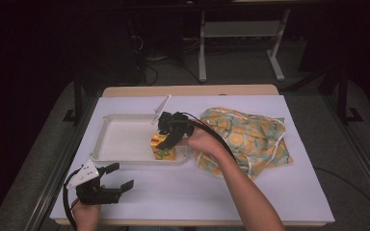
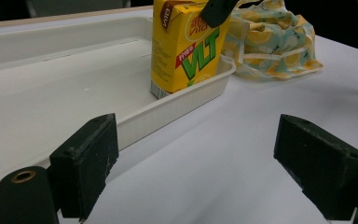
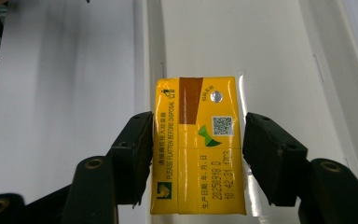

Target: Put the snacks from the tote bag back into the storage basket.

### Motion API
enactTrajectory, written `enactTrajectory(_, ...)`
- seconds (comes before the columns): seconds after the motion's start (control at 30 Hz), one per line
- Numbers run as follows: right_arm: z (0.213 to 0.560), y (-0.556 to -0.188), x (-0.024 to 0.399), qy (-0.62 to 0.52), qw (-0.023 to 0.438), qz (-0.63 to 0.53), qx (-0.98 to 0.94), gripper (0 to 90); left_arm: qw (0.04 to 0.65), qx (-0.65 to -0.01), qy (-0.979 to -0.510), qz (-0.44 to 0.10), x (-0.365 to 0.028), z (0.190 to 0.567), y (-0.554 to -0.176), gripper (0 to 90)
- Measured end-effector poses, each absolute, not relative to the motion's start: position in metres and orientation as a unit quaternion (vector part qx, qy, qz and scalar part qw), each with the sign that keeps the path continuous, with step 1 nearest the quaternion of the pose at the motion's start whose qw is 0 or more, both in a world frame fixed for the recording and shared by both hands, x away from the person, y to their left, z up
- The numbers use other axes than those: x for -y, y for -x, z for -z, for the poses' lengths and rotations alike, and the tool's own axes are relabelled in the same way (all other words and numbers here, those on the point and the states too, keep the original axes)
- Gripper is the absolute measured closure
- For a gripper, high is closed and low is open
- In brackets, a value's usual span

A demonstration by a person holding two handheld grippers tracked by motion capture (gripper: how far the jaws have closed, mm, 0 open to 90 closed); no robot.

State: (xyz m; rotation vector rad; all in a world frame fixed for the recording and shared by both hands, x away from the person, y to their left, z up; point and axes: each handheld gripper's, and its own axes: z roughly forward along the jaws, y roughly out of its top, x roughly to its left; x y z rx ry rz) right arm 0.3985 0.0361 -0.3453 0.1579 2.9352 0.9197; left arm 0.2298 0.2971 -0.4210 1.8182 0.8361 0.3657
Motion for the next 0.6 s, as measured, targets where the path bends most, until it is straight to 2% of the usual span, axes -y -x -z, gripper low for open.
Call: enactTrajectory(0.6, 0.332, -0.396, -0.017, -0.080, 0.039, -0.324, -0.942, 35.3, 0.524, -0.349, -0.762, -0.154, -0.297, 0.422, -0.231, 13.4)
